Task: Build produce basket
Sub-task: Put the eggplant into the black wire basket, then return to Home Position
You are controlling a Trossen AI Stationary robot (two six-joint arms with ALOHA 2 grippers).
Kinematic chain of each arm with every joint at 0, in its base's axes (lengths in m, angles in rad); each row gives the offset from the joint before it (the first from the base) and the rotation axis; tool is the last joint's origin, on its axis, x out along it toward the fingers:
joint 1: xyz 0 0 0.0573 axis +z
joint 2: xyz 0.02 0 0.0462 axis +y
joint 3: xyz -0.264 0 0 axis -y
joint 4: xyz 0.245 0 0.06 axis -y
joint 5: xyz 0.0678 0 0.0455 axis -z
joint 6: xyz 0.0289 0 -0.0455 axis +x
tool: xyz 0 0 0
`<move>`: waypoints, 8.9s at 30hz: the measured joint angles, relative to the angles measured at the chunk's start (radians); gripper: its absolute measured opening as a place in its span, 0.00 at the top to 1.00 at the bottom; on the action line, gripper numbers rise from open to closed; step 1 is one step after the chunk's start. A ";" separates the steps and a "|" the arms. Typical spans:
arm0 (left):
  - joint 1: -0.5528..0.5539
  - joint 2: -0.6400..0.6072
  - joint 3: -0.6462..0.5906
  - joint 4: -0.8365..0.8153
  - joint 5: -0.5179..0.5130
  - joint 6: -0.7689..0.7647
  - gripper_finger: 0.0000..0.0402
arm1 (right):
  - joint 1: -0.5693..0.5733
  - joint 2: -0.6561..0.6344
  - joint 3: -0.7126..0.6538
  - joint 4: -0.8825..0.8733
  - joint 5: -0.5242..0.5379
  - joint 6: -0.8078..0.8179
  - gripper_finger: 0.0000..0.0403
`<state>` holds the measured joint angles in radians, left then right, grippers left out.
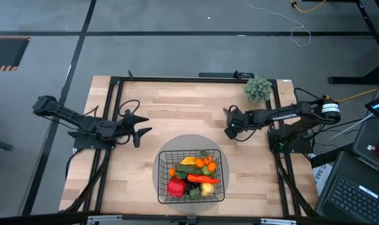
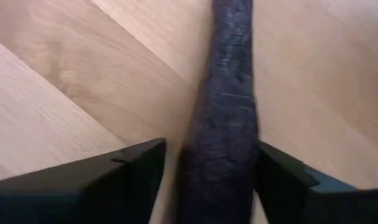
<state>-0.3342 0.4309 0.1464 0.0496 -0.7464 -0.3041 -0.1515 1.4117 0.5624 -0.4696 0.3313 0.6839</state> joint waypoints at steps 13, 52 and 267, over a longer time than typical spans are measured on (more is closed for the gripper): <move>0.002 -0.011 -0.137 0.192 0.043 0.074 0.43 | 0.001 -0.002 -0.020 0.016 0.017 0.013 0.73; 0.273 -0.053 -0.139 0.167 0.262 0.132 0.43 | 0.416 0.056 0.660 0.153 -0.386 -0.532 0.73; 0.273 -0.053 -0.139 0.169 0.261 0.131 0.43 | 0.468 -1.383 -0.556 0.534 -0.063 -0.691 0.63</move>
<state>-0.0612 0.3775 0.0078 0.2184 -0.4850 -0.1730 0.3161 0.0284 0.0067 0.0647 0.2680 -0.0067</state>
